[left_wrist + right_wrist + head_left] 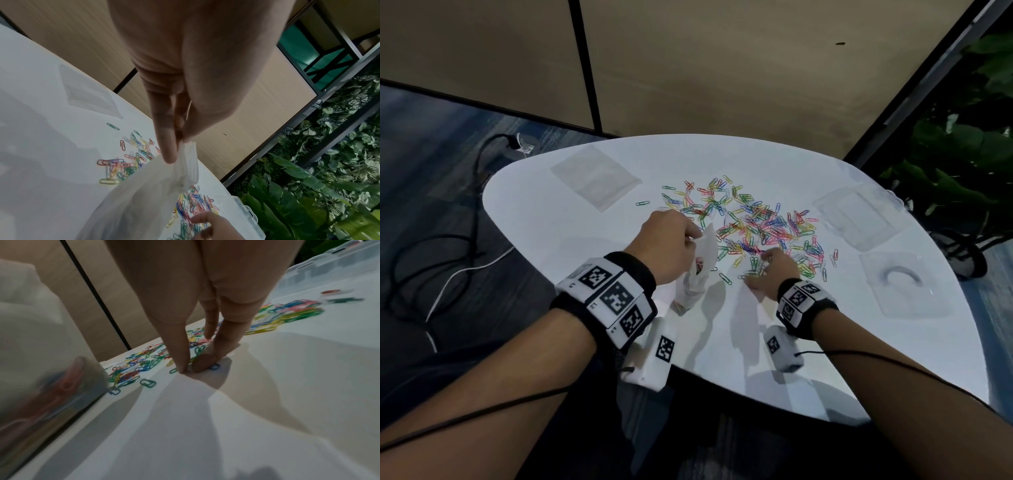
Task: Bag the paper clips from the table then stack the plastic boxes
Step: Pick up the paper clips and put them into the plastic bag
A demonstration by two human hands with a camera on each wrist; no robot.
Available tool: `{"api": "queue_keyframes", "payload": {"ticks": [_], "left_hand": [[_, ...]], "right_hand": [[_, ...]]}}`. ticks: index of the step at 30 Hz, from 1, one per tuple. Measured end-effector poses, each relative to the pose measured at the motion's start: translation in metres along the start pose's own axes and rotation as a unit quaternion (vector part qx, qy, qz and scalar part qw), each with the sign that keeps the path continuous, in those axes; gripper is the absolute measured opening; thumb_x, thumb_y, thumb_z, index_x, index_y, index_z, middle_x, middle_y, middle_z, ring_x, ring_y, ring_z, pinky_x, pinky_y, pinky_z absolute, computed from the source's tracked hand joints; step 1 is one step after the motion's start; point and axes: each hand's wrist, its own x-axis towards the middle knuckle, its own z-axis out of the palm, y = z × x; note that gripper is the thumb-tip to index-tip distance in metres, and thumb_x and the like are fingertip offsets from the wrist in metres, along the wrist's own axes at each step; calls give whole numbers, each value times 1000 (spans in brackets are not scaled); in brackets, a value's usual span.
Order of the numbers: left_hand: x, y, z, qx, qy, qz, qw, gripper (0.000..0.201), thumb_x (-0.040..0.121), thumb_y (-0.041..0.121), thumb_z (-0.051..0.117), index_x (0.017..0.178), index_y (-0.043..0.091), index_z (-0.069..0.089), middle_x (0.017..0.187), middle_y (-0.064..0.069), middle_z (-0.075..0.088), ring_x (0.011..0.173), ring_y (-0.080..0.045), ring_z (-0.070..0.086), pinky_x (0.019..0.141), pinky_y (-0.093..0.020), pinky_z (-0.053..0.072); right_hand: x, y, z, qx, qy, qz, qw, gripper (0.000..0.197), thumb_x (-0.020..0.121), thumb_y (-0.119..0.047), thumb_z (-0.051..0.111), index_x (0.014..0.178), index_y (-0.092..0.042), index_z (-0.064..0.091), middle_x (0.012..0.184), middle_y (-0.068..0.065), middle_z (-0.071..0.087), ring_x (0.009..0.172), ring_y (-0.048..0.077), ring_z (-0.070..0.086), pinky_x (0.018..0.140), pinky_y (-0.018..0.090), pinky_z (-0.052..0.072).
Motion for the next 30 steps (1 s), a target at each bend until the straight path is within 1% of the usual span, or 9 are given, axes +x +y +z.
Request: {"api": "queue_keyframes", "payload": {"ticks": [3,8,12,14,17,21,24,28,30], "left_hand": [[0,-1,-3,6,-2,3,1000,30,91,4,53,115,6,71,114,-17,69,104,-36,68,96,-42,55],[0,-1,-6,13,-3,12,1000,29,91,2,53,112,5,73,106,-19,70,96,-37,69,92,-42,57],[0,-1,-5,22,-5,12,1000,30,92,5,54,117,7,71,112,-16,70,101,-34,69,95,-41,56],[1,0,-4,22,-6,8,1000,31,92,6,55,119,8,69,115,-16,69,102,-33,69,96,-41,55],[1,1,-3,24,-9,13,1000,31,92,6,55,119,8,69,113,-16,69,100,-33,69,96,-41,56],[2,1,-3,29,-8,17,999,30,91,5,55,117,7,70,109,-16,70,98,-34,69,93,-41,56],[5,3,1,11,-12,11,1000,30,91,4,54,115,6,71,107,-18,70,101,-36,68,93,-42,57],[6,9,7,16,-15,3,1000,20,89,2,51,84,8,69,92,-26,70,91,-42,67,85,-45,59],[6,12,9,19,-12,-1,1000,22,90,2,51,92,4,72,97,-22,71,93,-40,68,88,-44,58]], "right_hand": [[13,-17,7,-2,42,-50,998,68,77,-27,79,135,-15,45,136,15,42,111,30,56,84,27,43],[31,-26,14,-234,44,-190,953,52,93,-18,56,141,-31,43,153,10,29,131,40,39,102,49,44],[35,-29,16,-275,68,-254,925,30,93,-8,53,118,-16,67,117,13,62,102,33,59,88,40,53],[33,-29,13,-279,70,-247,925,19,90,-5,59,103,-9,72,98,11,65,87,27,62,77,34,55],[32,-24,6,-270,60,-221,935,17,91,-3,56,96,-4,72,92,12,65,82,26,63,73,32,55],[31,-15,-16,-86,70,-123,986,20,90,-12,60,86,-6,78,84,12,75,77,25,68,76,29,57],[27,-10,-40,118,33,-47,991,13,84,-20,72,78,-12,79,78,8,77,77,23,73,80,33,59],[4,-27,-70,472,-84,-33,877,19,83,-5,73,98,8,71,97,20,73,87,27,71,79,28,61],[-18,-40,-78,511,-154,-73,843,26,87,-5,68,107,11,67,108,20,71,92,23,71,80,23,59]]}}
